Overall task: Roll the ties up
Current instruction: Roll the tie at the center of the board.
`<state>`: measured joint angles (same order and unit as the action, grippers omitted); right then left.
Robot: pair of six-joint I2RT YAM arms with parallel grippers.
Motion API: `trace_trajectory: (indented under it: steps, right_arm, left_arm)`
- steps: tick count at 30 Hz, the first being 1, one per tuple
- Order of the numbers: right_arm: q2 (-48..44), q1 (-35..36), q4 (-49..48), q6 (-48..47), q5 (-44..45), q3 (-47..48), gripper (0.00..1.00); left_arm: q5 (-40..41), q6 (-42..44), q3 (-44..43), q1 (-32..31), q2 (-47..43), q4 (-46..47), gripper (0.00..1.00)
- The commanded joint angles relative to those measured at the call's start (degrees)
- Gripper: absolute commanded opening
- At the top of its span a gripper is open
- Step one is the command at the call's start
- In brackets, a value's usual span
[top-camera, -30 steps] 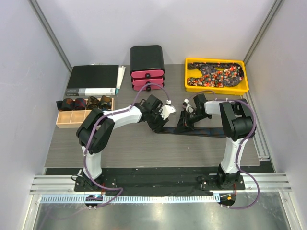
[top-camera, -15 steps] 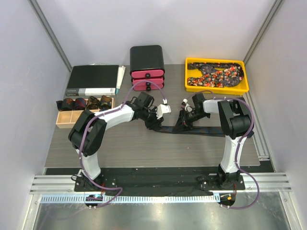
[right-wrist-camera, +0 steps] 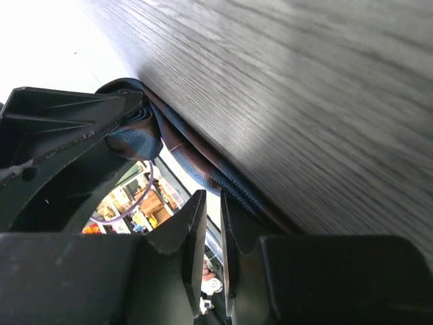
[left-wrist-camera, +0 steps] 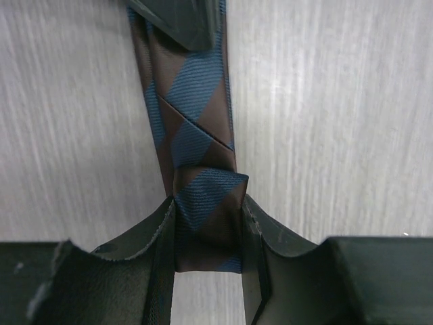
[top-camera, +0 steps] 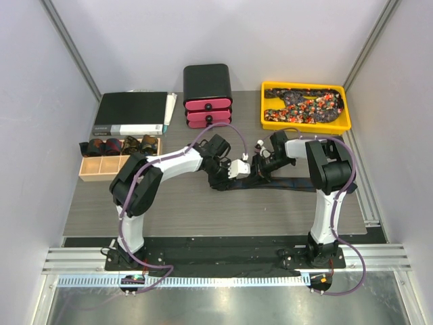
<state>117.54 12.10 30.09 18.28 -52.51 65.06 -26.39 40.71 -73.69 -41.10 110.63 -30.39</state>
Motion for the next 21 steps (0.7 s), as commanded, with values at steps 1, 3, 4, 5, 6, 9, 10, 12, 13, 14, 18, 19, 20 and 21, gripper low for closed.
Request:
trace_trajectory:
  steps: [1,3,4,5,6,9,10,12,13,14,18,19,20,21]
  right_arm:
    - [-0.37,-0.85,-4.68,-0.28,6.56,-1.51,0.22]
    - [-4.22,-0.85,-9.59,4.99,1.48,-3.78,0.24]
    - [-5.38,-0.76,-11.7,7.36,0.49,-4.67,0.25]
    - [-6.52,-0.41,-16.24,9.38,-0.48,-5.46,0.28]
    - [-7.4,-0.23,-18.98,14.88,-2.31,-7.12,0.29]
    - [-9.08,1.34,-29.1,23.52,-3.82,-9.33,0.34]
    - [-9.17,1.87,-29.73,24.68,-3.91,-9.42,0.34]
    - [-8.9,3.54,-33.77,26.36,-3.57,-9.42,0.36]
    - [-8.64,4.16,-34.21,26.97,-3.21,-9.42,0.37]
    - [-8.03,4.6,-35.17,27.24,-3.04,-9.51,0.37]
    - [-6.45,6.18,-36.94,27.77,-1.63,-9.86,0.39]
    - [-6.09,6.88,-37.29,27.77,-1.46,-9.86,0.4]
    - [-5.74,7.15,-37.9,27.51,-0.93,-9.86,0.41]
    - [-5.04,7.5,-37.91,27.51,-0.67,-9.77,0.41]
  left_arm:
    - [8.89,-2.47,-3.12,-1.52,3.71,-4.32,0.12]
    - [9.69,-3.18,-4.44,-1.61,4.59,-5.11,0.12]
    - [9.69,-3.53,-4.88,-1.61,5.2,-5.03,0.12]
    - [9.78,-3.7,-5.14,-1.7,5.38,-5.11,0.12]
    - [9.52,-3.71,-5.23,-1.7,5.47,-5.12,0.12]
    - [9.17,-3.71,-5.06,-1.7,5.39,-5.03,0.12]
    - [9.08,-3.62,-4.97,-1.7,5.3,-5.03,0.12]
    - [8.9,-3.71,-4.88,-1.7,5.12,-4.85,0.12]
    - [8.9,-3.79,-4.71,-1.61,5.12,-4.94,0.12]
    - [8.9,-3.79,-4.71,-1.7,5.12,-4.85,0.13]
    - [8.64,-3.97,-4.53,-1.7,4.86,-4.77,0.13]
    - [8.55,-3.97,-4.44,-1.61,4.86,-4.68,0.13]
    - [8.55,-3.97,-4.44,-1.61,4.86,-4.68,0.13]
    - [8.55,-4.06,-4.44,-1.7,4.86,-4.68,0.13]
